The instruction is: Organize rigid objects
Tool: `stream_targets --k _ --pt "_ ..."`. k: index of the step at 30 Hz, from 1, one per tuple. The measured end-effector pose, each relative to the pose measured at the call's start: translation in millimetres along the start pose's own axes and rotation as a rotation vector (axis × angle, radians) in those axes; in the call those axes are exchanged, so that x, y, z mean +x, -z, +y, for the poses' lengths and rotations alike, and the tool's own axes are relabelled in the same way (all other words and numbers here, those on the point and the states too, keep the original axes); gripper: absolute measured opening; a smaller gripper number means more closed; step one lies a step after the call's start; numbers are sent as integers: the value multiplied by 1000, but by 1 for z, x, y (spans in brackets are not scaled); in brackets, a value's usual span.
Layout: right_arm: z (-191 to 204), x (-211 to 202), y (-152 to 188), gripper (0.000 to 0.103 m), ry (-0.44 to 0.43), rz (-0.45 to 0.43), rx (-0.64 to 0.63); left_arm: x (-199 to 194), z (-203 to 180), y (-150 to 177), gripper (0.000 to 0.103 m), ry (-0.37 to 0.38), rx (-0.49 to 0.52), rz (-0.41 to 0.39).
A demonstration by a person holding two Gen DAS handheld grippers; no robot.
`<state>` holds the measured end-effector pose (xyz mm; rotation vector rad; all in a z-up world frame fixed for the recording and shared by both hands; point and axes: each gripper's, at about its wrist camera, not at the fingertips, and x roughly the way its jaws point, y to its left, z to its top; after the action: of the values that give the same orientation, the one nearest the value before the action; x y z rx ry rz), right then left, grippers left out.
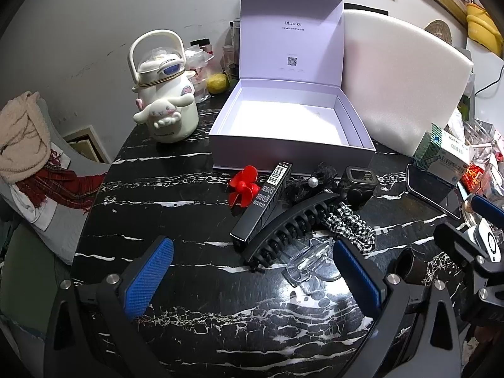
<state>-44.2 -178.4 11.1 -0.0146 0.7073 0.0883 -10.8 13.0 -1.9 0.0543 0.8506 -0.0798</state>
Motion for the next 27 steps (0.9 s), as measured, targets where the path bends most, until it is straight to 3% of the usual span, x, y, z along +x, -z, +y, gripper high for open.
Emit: stream_targets --k 27 --pt "5 -13 11 103 -24 -6 -12 -11 3 12 103 9 -12 -3"
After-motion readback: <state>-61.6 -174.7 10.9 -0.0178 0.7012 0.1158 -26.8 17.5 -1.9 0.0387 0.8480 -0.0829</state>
